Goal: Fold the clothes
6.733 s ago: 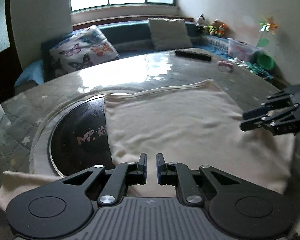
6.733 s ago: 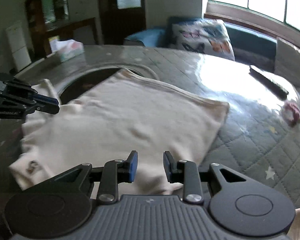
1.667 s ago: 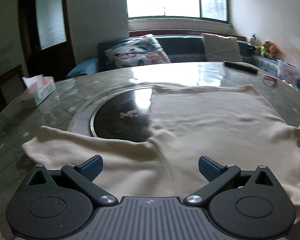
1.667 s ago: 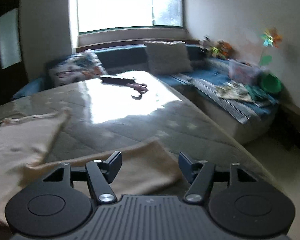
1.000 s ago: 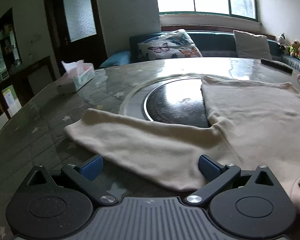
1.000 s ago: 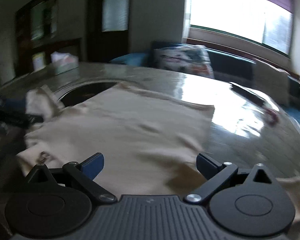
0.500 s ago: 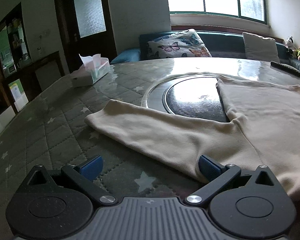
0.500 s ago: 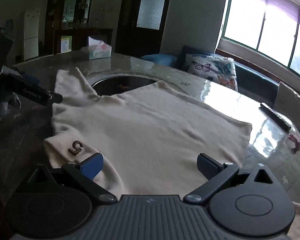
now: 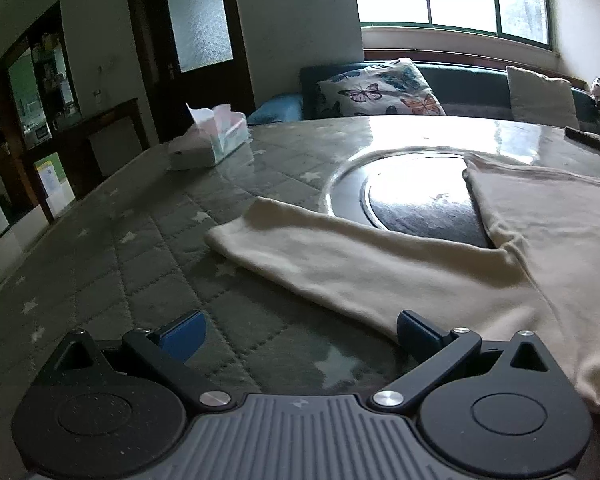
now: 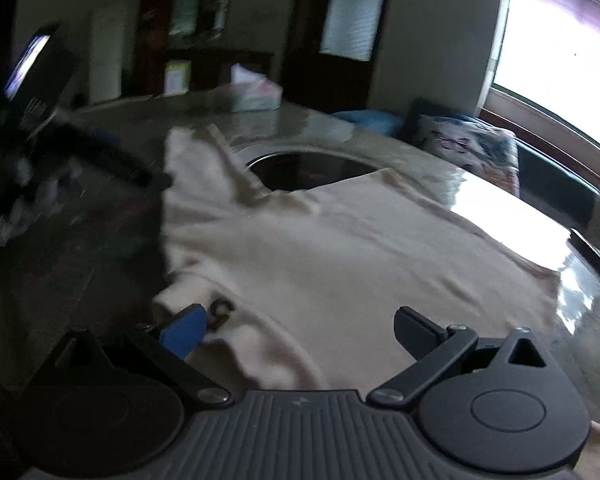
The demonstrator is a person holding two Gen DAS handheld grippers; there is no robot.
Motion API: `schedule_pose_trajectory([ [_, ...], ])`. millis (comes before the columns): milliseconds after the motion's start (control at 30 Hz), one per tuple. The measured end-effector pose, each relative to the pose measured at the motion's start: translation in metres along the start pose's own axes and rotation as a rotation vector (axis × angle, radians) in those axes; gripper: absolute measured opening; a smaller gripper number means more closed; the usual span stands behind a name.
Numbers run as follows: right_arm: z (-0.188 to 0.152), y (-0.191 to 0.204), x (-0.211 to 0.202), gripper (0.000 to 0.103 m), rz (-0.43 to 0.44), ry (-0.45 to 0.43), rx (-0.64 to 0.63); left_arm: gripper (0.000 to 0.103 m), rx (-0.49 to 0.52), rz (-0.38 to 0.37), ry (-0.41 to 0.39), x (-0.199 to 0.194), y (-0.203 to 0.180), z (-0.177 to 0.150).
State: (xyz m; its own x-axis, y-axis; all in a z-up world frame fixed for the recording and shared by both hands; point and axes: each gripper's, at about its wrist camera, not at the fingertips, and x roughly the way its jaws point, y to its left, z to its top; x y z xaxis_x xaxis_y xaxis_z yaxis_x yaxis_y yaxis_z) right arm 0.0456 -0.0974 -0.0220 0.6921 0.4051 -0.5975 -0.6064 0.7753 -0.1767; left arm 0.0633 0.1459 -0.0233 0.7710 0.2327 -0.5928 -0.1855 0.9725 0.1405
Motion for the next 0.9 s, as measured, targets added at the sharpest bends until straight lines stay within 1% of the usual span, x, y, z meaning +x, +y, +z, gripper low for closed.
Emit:
schedule_pose_trajectory([
  [33, 0.0, 0.003, 0.0, 0.101, 0.004, 0.003, -0.018, 0.103, -0.004, 0.002, -0.001, 0.001, 0.002, 0.002],
  [100, 0.005, 0.001, -0.004, 0.101, -0.005, -0.015, -0.008, 0.103, -0.012, 0.007, -0.004, 0.004, 0.006, 0.007],
  [167, 0.01, -0.003, -0.006, 0.101, -0.003, -0.038, 0.028, 0.103, -0.019, 0.026, 0.003, 0.01, 0.011, 0.012],
  [233, 0.012, -0.005, -0.004, 0.101, 0.006, -0.044, 0.061, 0.103, -0.027, 0.055, 0.017, 0.02, 0.016, 0.016],
  [300, 0.012, -0.003, 0.002, 0.101, 0.031, -0.023, 0.057, 0.103, -0.037, 0.076, 0.03, 0.03, 0.022, 0.019],
  [367, 0.008, 0.004, 0.008, 0.101, 0.046, 0.007, 0.023, 0.103, -0.048, 0.096, 0.044, 0.039, 0.028, 0.023],
  [500, 0.005, 0.005, 0.009, 0.101, 0.056, 0.02, 0.022, 0.103, -0.048, 0.123, 0.045, 0.049, 0.037, 0.028],
  [767, 0.008, 0.003, 0.009, 0.102, 0.06, 0.033, 0.028, 0.103, -0.053, 0.161, 0.045, 0.066, 0.053, 0.035],
  [900, 0.013, -0.001, 0.004, 0.102, 0.055, 0.011, 0.054, 0.103, -0.055, 0.169, 0.045, 0.07, 0.058, 0.037],
])
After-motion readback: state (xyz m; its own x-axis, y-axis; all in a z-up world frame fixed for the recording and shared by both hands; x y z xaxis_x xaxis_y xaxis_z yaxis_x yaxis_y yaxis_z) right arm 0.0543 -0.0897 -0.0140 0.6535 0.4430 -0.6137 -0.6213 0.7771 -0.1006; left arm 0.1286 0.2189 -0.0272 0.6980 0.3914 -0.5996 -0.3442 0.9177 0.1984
